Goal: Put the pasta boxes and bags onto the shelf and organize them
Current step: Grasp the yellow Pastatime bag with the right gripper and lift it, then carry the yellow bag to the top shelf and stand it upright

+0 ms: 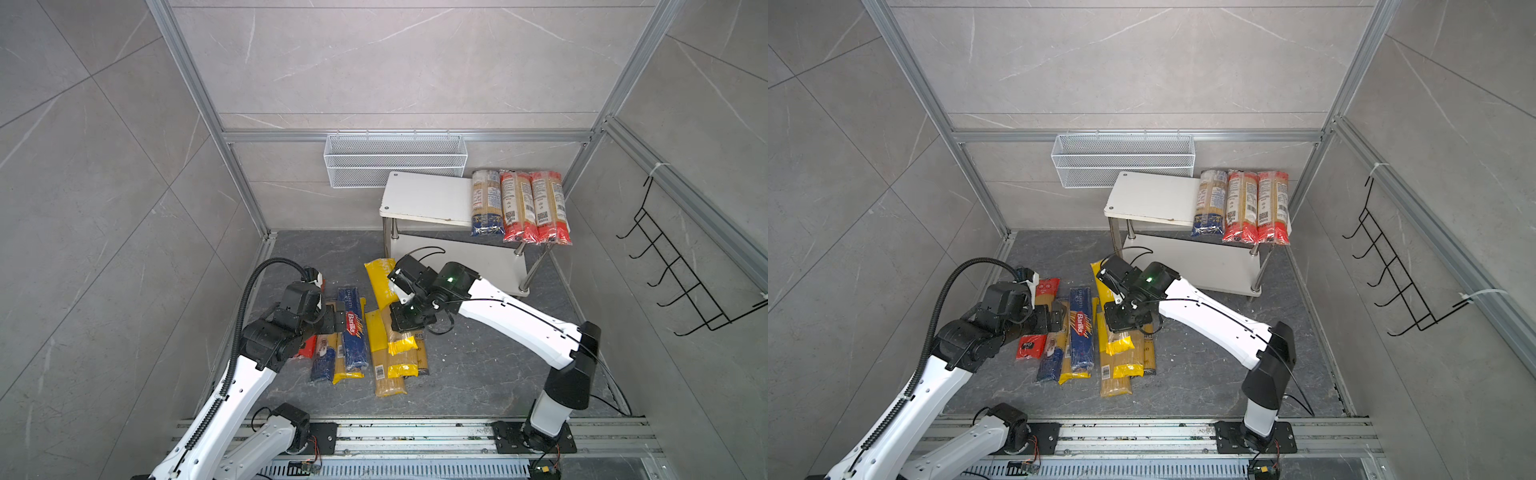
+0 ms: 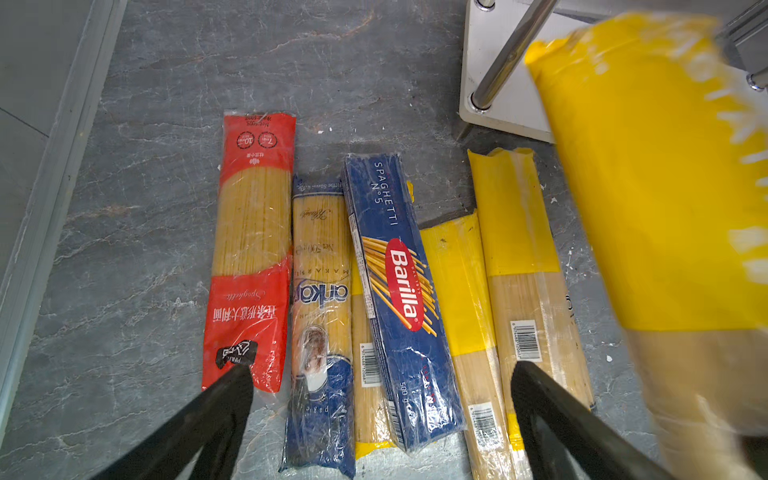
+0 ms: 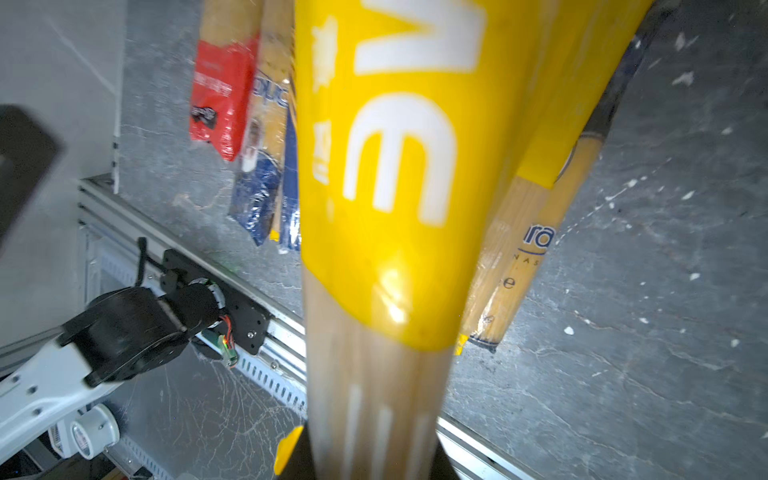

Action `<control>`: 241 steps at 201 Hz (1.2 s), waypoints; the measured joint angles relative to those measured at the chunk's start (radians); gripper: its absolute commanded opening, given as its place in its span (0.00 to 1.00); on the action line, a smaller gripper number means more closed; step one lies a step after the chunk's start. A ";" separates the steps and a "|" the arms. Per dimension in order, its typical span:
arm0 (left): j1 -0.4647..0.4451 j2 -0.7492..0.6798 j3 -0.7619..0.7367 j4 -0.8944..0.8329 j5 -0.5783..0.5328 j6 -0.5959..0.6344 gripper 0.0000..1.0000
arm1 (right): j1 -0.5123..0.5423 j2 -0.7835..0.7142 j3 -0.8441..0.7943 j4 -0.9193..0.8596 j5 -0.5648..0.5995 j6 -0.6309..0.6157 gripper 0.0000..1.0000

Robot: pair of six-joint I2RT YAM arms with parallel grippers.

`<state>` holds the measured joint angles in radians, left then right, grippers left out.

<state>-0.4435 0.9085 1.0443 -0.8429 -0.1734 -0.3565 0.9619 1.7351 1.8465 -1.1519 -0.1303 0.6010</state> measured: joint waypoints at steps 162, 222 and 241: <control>0.000 0.303 0.219 0.137 0.016 0.073 1.00 | -0.403 0.197 0.890 -0.246 0.185 -0.097 0.00; 0.000 0.372 0.258 0.157 0.019 0.074 1.00 | -0.534 0.284 0.875 -0.243 0.110 -0.100 0.00; 0.000 0.383 0.266 0.161 0.019 0.075 1.00 | -0.552 0.285 0.875 -0.241 0.084 -0.100 0.05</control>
<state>-0.4435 1.2915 1.3102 -0.6815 -0.1543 -0.2817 0.4095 2.0201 2.7220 -1.3926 -0.0460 0.5007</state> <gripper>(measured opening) 0.997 0.222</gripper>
